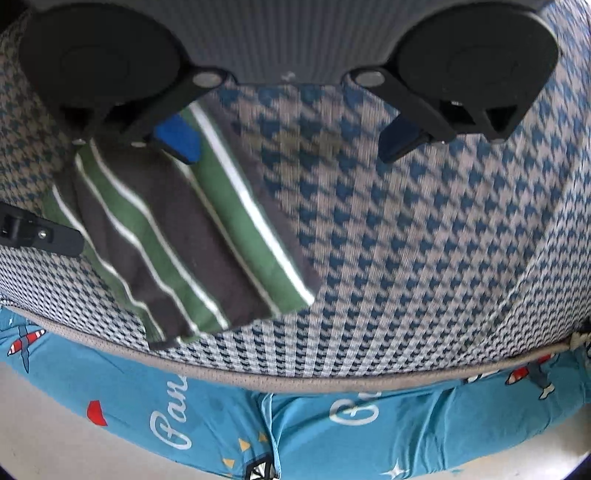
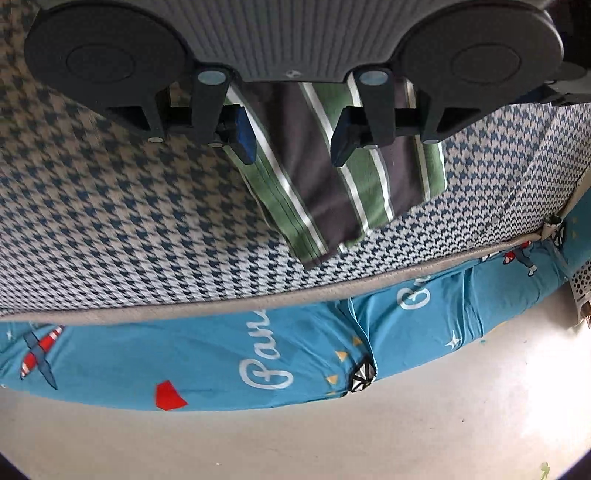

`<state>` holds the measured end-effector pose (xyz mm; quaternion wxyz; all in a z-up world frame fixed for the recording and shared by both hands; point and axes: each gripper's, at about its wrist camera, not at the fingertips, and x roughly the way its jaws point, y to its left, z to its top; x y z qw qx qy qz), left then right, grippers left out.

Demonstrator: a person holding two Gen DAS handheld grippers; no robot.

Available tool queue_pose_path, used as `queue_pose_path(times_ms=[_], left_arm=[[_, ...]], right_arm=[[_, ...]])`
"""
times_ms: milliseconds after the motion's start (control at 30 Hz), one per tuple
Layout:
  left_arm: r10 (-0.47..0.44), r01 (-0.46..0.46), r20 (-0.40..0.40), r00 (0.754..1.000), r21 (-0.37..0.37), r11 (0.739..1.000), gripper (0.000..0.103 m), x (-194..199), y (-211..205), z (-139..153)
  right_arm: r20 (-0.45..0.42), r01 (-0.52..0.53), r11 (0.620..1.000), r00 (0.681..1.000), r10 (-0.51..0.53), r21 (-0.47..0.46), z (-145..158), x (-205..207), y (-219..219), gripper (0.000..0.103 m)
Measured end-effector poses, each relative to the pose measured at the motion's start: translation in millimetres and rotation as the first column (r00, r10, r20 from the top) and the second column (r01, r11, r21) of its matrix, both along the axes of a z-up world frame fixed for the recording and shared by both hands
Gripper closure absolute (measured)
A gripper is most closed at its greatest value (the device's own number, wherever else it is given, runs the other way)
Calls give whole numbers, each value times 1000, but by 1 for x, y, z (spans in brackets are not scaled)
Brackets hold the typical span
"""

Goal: Fold clothes
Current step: 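Lift both grippers away from the folded striped shirt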

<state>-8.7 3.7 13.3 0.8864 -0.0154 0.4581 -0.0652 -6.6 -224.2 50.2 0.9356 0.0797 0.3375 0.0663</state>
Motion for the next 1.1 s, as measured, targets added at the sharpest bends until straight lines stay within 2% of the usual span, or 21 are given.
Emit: queue_pose_path(times_ms=[333, 467, 600, 733, 900, 1033, 1100], left_arm=[[43, -43, -2, 999, 8, 999, 0, -37, 13, -9], [24, -25, 16, 1000, 44, 999, 0, -47, 9, -12], [12, -15, 33, 999, 78, 997, 0, -55, 3, -12], [6, -9, 47, 999, 68, 998, 0, -60, 2, -13], [-4, -1, 67, 998, 71, 997, 0, -67, -1, -11], [-15, 9, 80, 997, 74, 997, 0, -75, -4, -10], [-18, 11, 85, 996, 76, 997, 0, -82, -7, -9]], right_arm=[[-79, 37, 999, 996, -38, -10, -14, -29, -7, 58], [-100, 67, 998, 993, -68, -16, -20, -38, -14, 58], [-115, 98, 995, 989, -94, 24, -23, -45, -30, 58], [-71, 108, 991, 992, -102, 81, -21, -51, -46, 58], [-56, 176, 981, 984, -172, 83, -22, -50, -55, 58], [-44, 229, 966, 973, -225, 124, -22, -44, -62, 58], [-25, 235, 966, 972, -233, 110, -23, -40, -59, 58]])
